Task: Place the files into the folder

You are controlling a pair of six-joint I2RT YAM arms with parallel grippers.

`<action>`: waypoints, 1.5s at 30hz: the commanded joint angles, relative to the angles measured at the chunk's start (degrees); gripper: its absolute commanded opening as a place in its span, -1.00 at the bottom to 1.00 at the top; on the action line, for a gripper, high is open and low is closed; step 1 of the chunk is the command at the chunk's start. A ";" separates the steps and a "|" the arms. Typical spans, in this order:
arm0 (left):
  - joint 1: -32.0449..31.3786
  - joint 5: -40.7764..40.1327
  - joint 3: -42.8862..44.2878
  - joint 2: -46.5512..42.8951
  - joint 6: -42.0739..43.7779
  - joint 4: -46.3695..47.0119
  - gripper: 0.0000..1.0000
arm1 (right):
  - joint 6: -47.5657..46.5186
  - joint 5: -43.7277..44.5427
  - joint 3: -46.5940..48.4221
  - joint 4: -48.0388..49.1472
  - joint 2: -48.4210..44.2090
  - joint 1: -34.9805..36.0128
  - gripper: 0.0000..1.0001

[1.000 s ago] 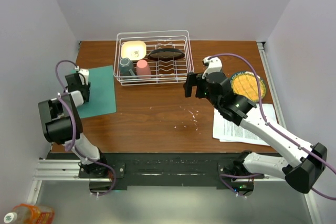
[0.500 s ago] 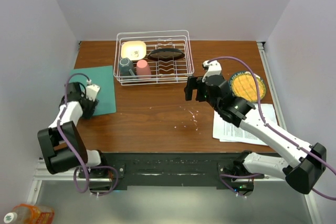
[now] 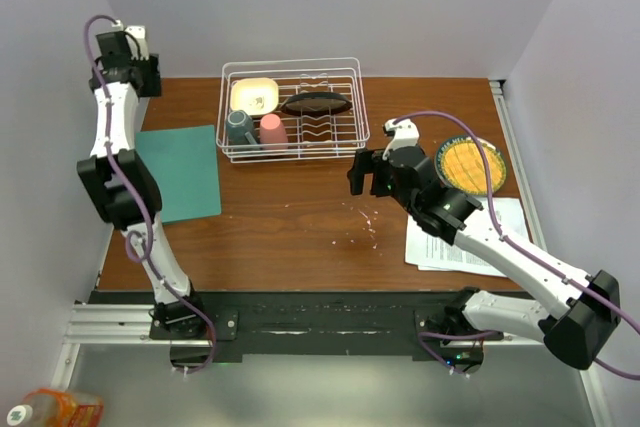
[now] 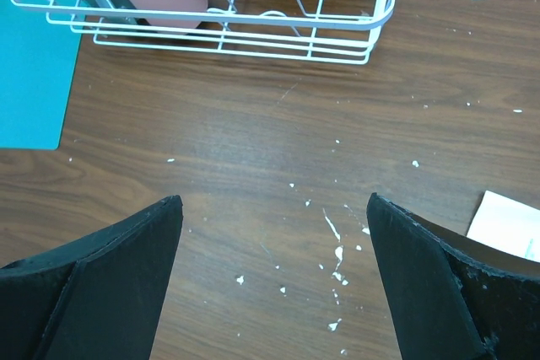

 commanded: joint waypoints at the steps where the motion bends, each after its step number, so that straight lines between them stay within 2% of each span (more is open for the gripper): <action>1: -2.58 -9.37 12.48 9.46 -7.16 -8.97 0.31 | -0.47 -0.60 -0.21 3.42 0.19 0.34 0.91; 6: -2.84 -13.43 18.99 15.97 -10.49 -11.79 0.31 | -1.18 -0.24 1.19 3.77 2.74 0.35 0.92; 15: -2.93 -21.07 8.11 16.33 -9.54 -7.13 0.32 | -2.15 -0.68 1.29 4.21 3.89 0.34 0.92; 25: -2.84 -28.62 4.58 17.65 -12.96 -3.35 0.30 | -1.97 -0.86 -0.82 5.62 1.43 0.35 0.92; 29: -2.84 -28.64 2.39 16.86 -15.34 0.07 0.30 | -1.79 -1.74 -1.00 5.97 1.42 0.26 0.92; 37: -2.67 -31.54 8.19 22.74 -17.19 -4.05 0.29 | -1.70 -2.18 -1.09 6.67 1.78 0.26 0.92; 41: -2.67 -31.89 3.54 20.91 -17.45 -1.25 0.29 | -1.79 -2.62 -0.56 7.02 2.83 0.34 0.92; 45: -2.67 -31.01 -6.63 18.09 -16.66 2.27 0.29 | -1.71 -3.32 -0.21 6.94 2.92 0.26 0.92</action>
